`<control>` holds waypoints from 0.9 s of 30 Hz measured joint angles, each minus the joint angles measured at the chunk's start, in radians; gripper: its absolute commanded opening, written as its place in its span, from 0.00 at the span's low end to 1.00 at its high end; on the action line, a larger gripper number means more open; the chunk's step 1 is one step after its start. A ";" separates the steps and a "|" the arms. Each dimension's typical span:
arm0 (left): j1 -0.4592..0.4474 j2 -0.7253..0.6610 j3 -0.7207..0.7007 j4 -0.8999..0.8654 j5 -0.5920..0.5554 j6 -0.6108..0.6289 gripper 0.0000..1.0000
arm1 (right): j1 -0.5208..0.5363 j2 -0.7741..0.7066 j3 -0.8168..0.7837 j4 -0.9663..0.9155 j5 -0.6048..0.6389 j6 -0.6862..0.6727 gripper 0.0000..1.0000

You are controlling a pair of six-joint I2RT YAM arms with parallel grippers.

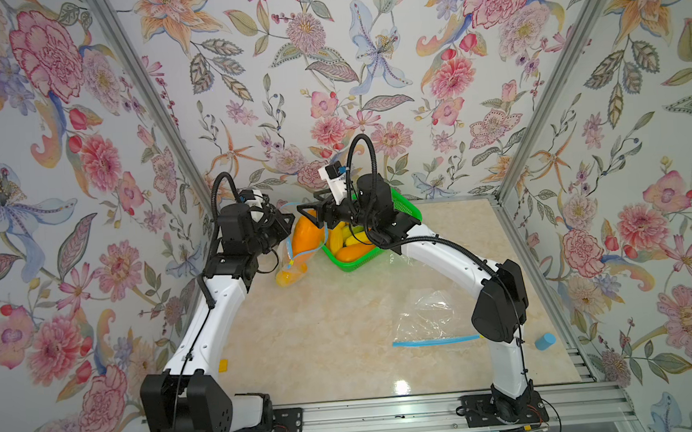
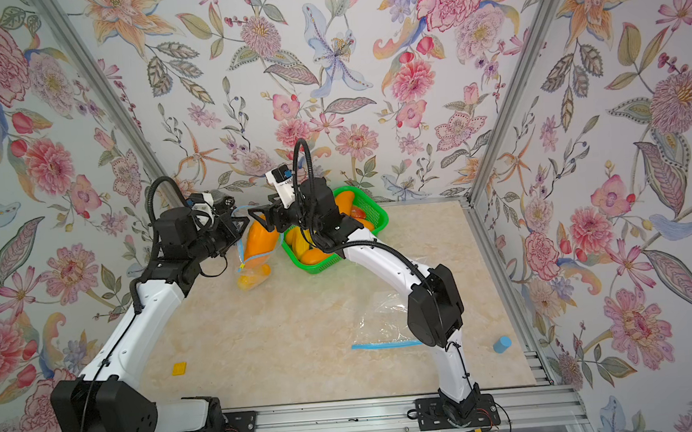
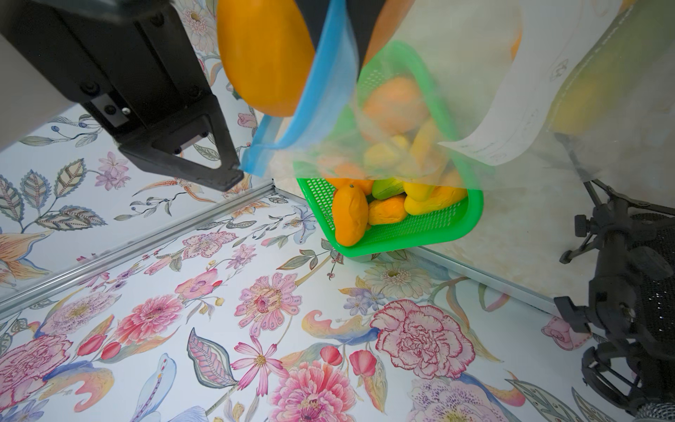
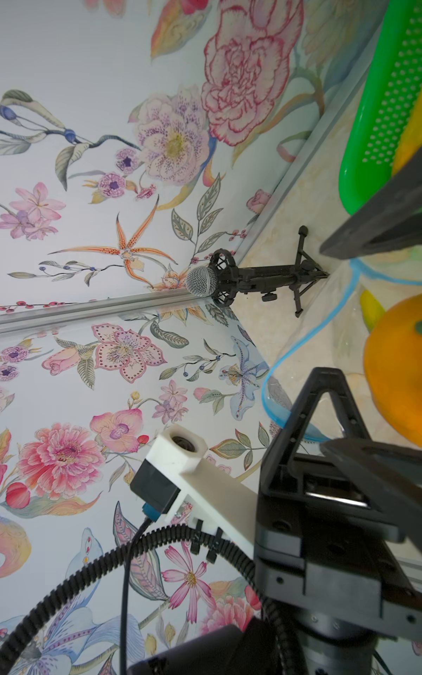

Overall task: Place the mango in a zip-top bag and seal the zipper
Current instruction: Place the mango in the zipper food storage bag.

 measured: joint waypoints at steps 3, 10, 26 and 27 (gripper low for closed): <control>0.000 0.011 0.011 -0.003 0.000 0.000 0.00 | -0.009 -0.048 -0.076 -0.034 0.005 0.002 0.74; 0.000 0.011 0.012 -0.002 0.001 -0.001 0.00 | -0.008 -0.159 -0.218 -0.058 0.039 0.013 0.61; -0.007 0.013 0.029 -0.002 0.004 -0.012 0.00 | 0.092 0.017 0.051 -0.290 0.320 -0.158 0.58; -0.007 0.014 0.029 -0.002 0.004 -0.012 0.00 | 0.092 0.021 0.055 -0.303 0.343 -0.168 0.58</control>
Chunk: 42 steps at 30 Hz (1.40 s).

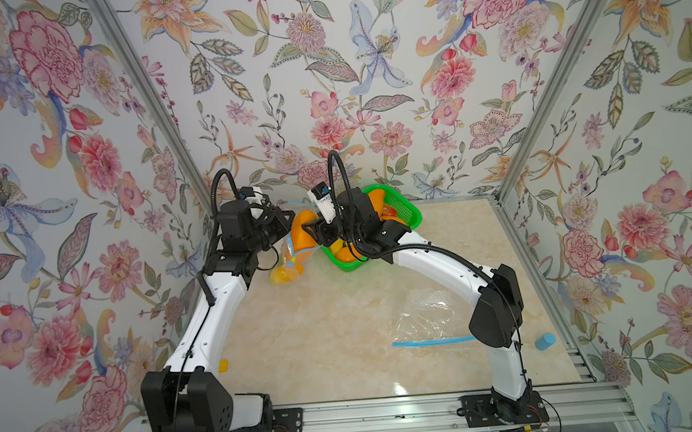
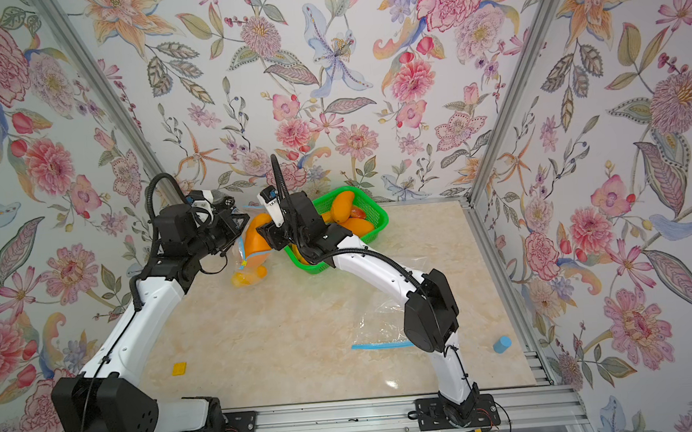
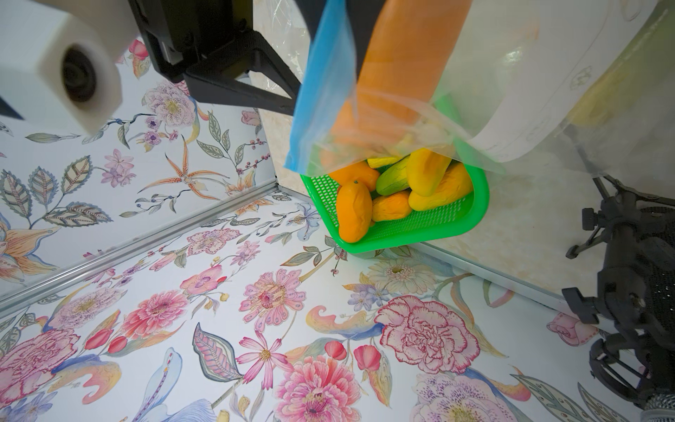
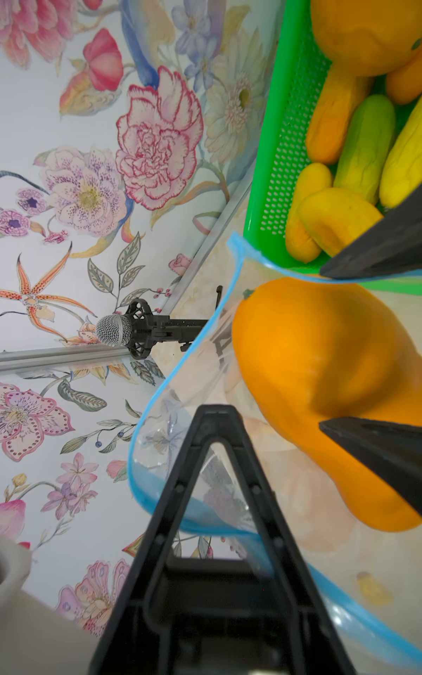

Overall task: Place the mango in a zip-top bag and seal the zipper
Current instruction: Place the mango in the zipper food storage bag.

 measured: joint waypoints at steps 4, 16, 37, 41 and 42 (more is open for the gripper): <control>0.000 0.000 0.002 0.000 0.002 0.000 0.00 | -0.016 0.021 0.040 -0.066 0.084 -0.034 0.63; 0.000 0.008 0.013 0.007 0.034 0.000 0.00 | -0.119 0.029 0.029 -0.067 -0.178 0.116 0.27; 0.066 -0.007 0.045 -0.163 -0.144 0.151 0.00 | -0.015 -0.087 -0.019 -0.032 0.019 0.186 0.21; 0.065 -0.016 0.045 -0.161 -0.144 0.158 0.00 | -0.054 -0.076 -0.004 -0.021 -0.132 0.202 0.56; 0.065 -0.015 0.044 -0.161 -0.144 0.159 0.00 | -0.068 -0.076 -0.008 -0.010 -0.178 0.212 0.64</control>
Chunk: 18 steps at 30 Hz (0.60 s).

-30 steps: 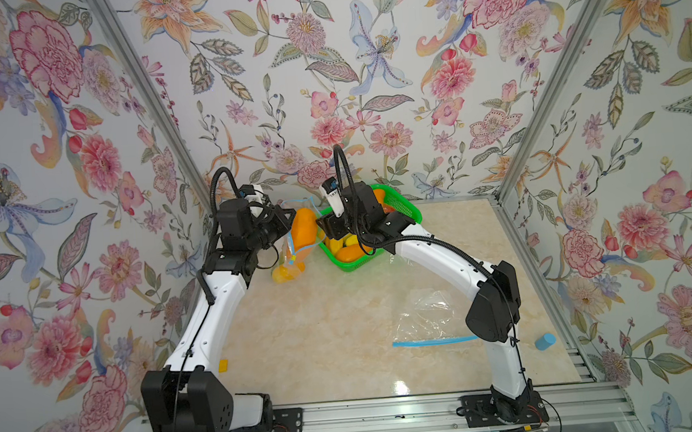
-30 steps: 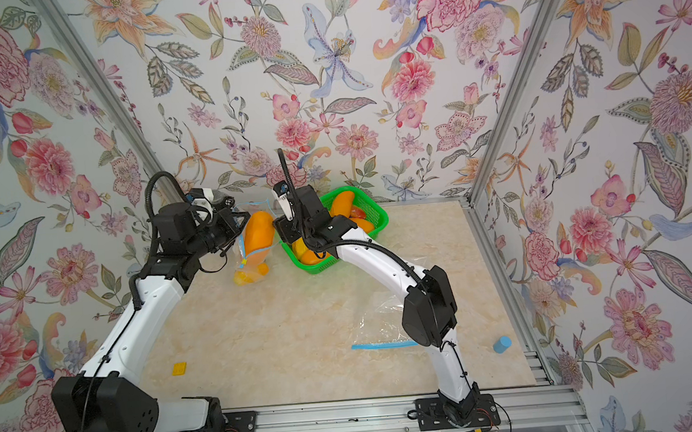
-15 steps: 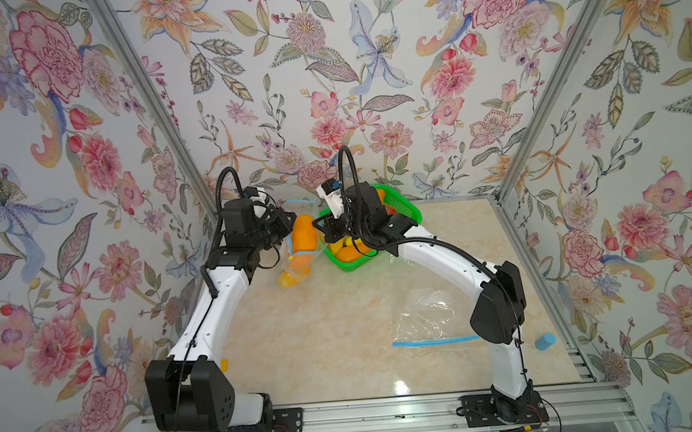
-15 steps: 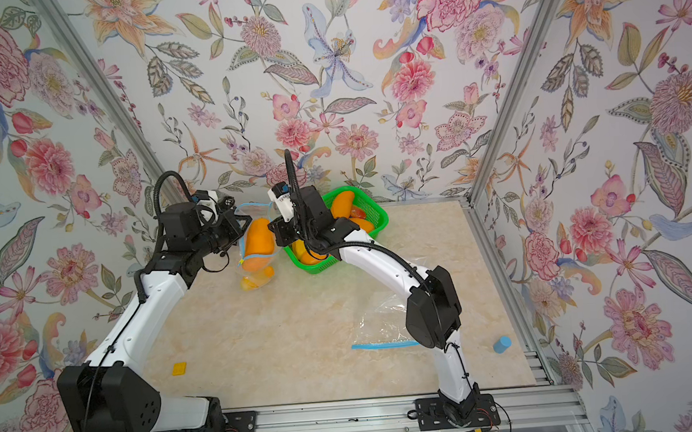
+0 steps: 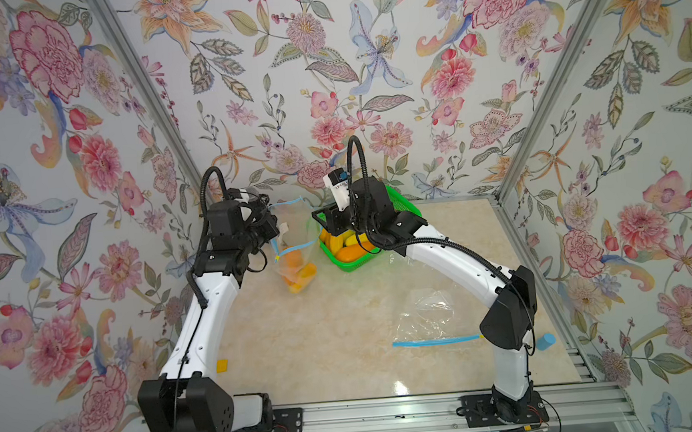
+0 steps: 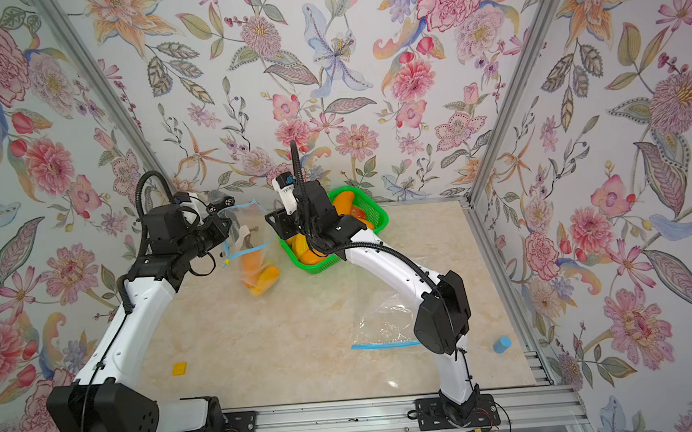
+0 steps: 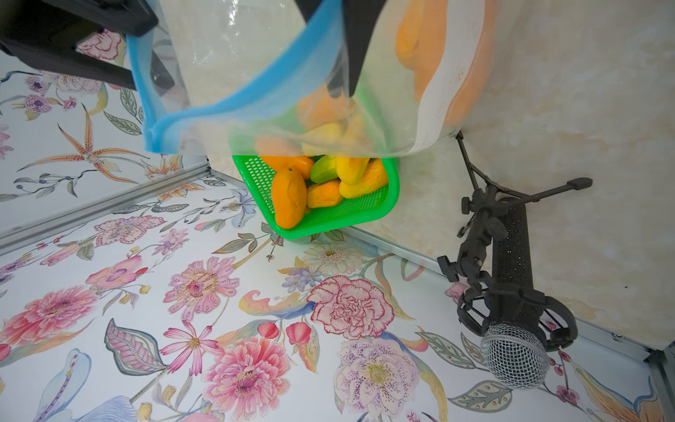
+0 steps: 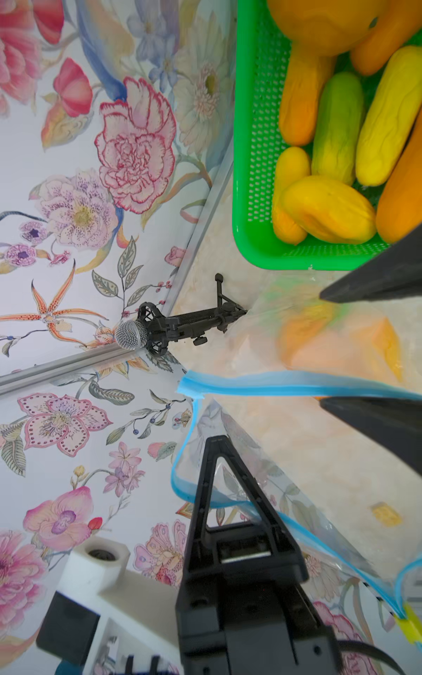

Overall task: Place the mango in a zip-top bag and seal the zipper
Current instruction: Pick up the mango from the basket.

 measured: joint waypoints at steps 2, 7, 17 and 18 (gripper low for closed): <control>0.000 0.000 -0.007 0.006 0.000 0.000 0.00 | -0.032 -0.014 -0.051 0.071 -0.087 0.031 0.82; -0.017 0.012 -0.026 0.044 0.005 0.000 0.00 | -0.148 -0.153 -0.404 0.381 -0.237 0.195 1.00; -0.065 0.050 -0.060 0.147 0.062 -0.034 0.00 | -0.297 0.060 -0.120 0.182 0.093 0.261 1.00; -0.066 0.053 -0.061 0.156 0.067 -0.039 0.00 | -0.304 0.111 -0.068 0.151 0.122 0.262 1.00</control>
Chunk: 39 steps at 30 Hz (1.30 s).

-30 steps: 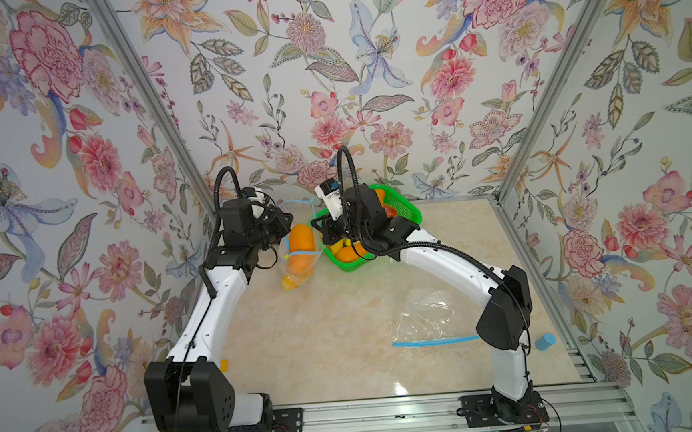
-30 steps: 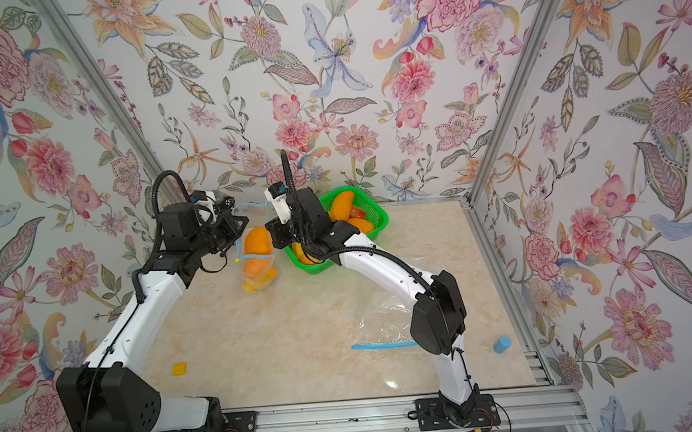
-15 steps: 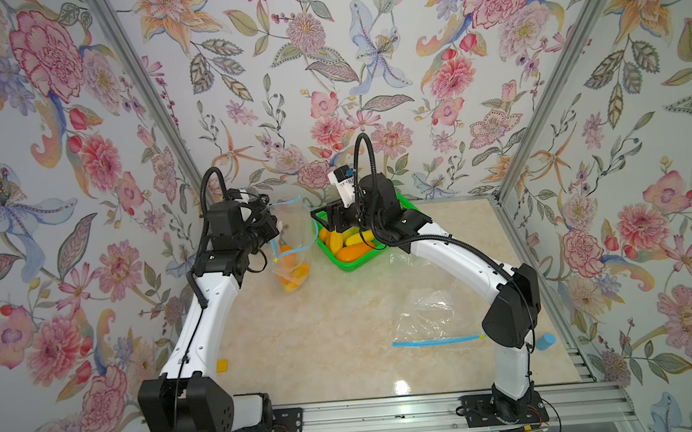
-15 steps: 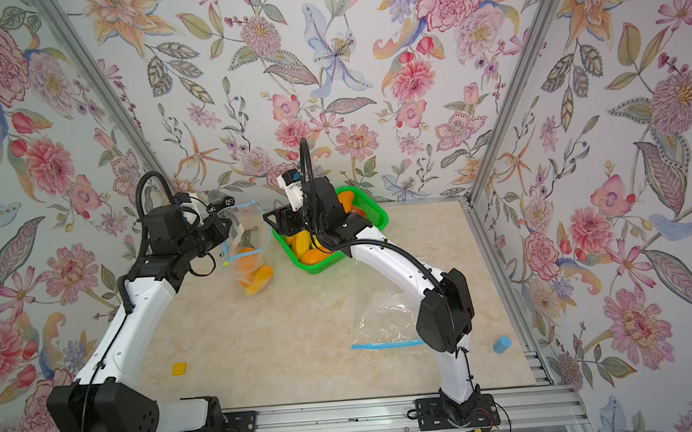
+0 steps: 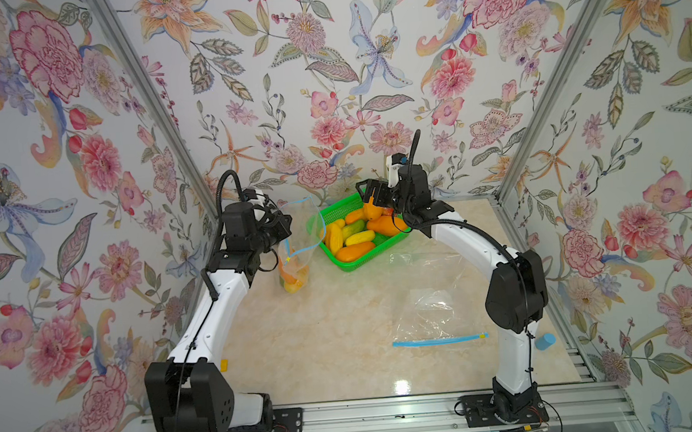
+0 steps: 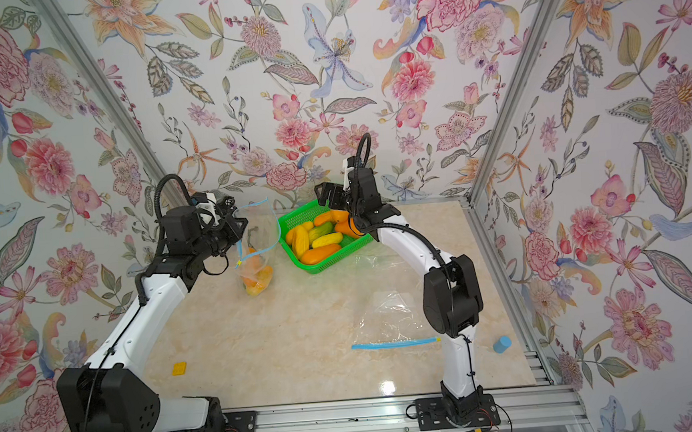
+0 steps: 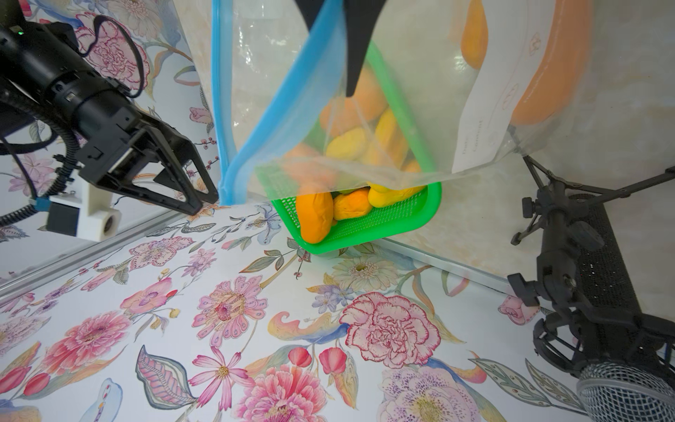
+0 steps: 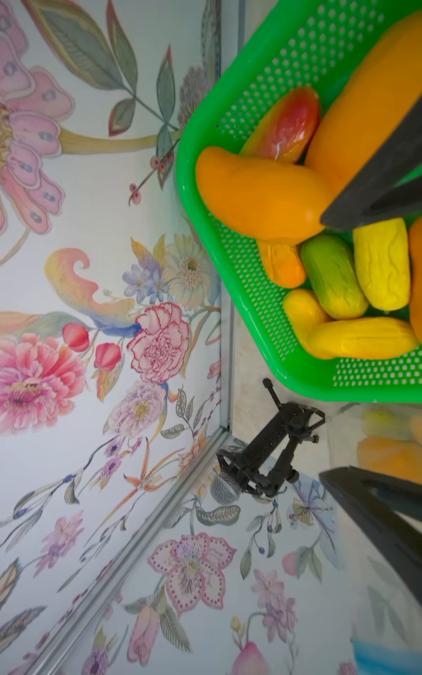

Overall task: Place the mango in a zip-top bag and seal the zipper
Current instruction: Pick up the mango from the basket.

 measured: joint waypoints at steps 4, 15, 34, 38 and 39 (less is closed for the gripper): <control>0.000 0.016 0.000 0.024 0.018 -0.007 0.00 | -0.037 0.216 0.203 -0.101 0.047 0.007 1.00; -0.001 0.034 -0.006 0.051 0.021 -0.008 0.00 | -0.109 0.624 0.618 -0.201 -0.055 0.011 1.00; -0.005 0.056 -0.012 0.053 0.024 -0.014 0.00 | -0.092 0.629 0.624 -0.200 -0.145 0.009 0.30; -0.005 0.056 -0.012 0.053 0.024 -0.014 0.00 | -0.083 0.620 0.600 -0.188 -0.154 0.006 0.26; -0.005 0.056 -0.012 0.053 0.024 -0.014 0.00 | -0.079 0.607 0.578 -0.183 -0.154 0.003 0.26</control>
